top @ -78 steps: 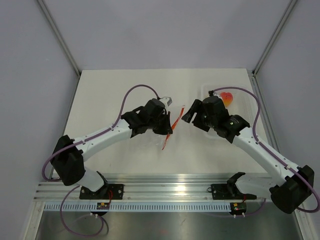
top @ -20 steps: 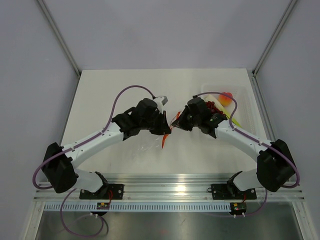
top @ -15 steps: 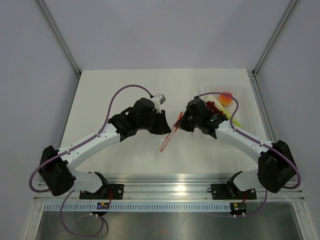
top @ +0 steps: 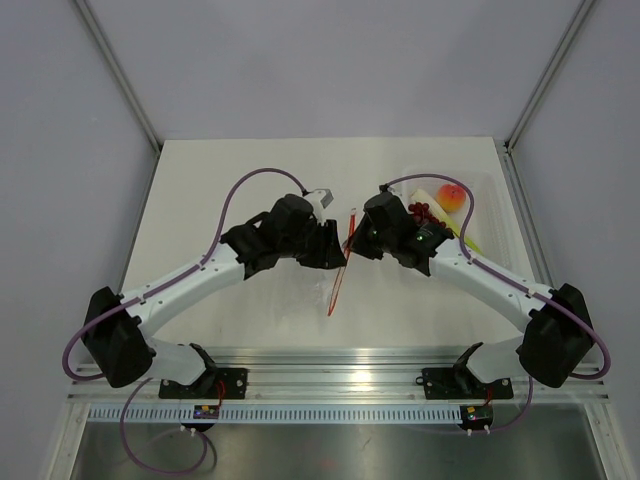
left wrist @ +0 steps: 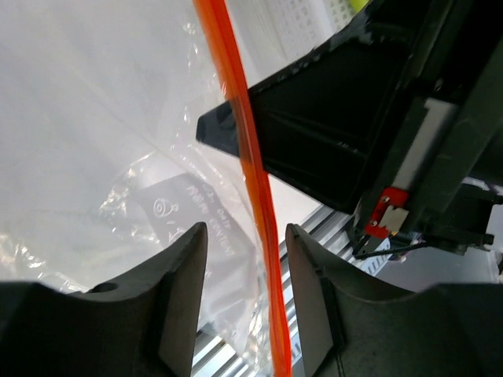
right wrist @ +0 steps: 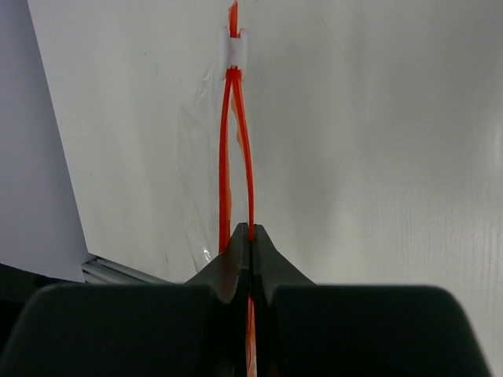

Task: Place the food in the zip-top bag and seal the zipper
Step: Open the zipper of the food storage bag at the center of the board.

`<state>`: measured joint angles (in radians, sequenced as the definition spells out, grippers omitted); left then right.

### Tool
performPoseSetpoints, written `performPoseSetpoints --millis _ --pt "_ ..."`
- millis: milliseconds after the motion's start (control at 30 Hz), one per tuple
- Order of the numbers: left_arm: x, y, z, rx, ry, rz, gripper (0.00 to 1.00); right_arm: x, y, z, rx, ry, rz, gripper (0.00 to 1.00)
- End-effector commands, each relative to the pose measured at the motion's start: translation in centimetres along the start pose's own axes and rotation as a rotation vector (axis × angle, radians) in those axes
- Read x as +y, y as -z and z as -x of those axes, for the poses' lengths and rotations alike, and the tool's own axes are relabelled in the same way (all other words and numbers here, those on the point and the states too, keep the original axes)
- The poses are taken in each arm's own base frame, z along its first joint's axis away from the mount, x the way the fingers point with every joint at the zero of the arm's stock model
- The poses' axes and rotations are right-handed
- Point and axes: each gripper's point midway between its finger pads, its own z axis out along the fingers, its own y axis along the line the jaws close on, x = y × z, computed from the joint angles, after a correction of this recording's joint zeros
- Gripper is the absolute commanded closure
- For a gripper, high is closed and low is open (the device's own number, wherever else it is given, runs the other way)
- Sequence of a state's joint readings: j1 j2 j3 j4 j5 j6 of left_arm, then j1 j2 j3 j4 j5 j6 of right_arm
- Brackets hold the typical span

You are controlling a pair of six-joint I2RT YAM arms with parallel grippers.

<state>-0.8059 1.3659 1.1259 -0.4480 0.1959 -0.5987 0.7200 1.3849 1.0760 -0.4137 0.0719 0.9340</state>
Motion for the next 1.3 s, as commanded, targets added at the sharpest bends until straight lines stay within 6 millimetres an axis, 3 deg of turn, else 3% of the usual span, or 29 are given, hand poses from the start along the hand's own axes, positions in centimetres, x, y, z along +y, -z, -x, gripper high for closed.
performPoseSetpoints --millis 0,133,267,633,700,867,967,1100,1267 --pt "-0.6 0.6 1.3 -0.038 -0.052 0.033 0.52 1.1 1.2 1.3 -0.052 0.005 0.009 1.0" --pt "0.6 0.4 1.2 -0.056 -0.052 0.116 0.54 1.5 1.5 1.6 -0.057 0.008 0.02 1.0" --pt "0.7 0.4 1.8 -0.087 -0.044 0.133 0.63 1.6 1.6 1.5 -0.055 0.012 0.018 1.0" --pt "0.1 -1.1 1.3 -0.058 -0.073 0.164 0.63 1.6 1.9 1.3 -0.055 0.008 0.021 1.0" --pt "0.1 -1.3 1.1 -0.053 -0.077 0.187 0.66 1.7 1.9 1.2 -0.053 0.01 0.019 1.0" --pt "2.0 -1.5 1.2 -0.055 -0.061 0.319 0.85 1.1 2.2 1.1 -0.054 0.013 0.0 1.0" --pt "2.8 -0.6 2.0 -0.074 -0.069 0.382 1.0 -0.2 2.6 0.9 -0.064 0.02 -0.039 1.0" --pt "3.1 1.5 3.5 -0.11 -0.052 0.378 1.0 -2.1 2.9 1.1 -0.093 0.036 -0.103 1.0" --pt "5.4 4.4 5.6 -0.131 0.005 0.398 1.0 -4.8 2.9 1.3 -0.11 0.081 -0.227 1.0"
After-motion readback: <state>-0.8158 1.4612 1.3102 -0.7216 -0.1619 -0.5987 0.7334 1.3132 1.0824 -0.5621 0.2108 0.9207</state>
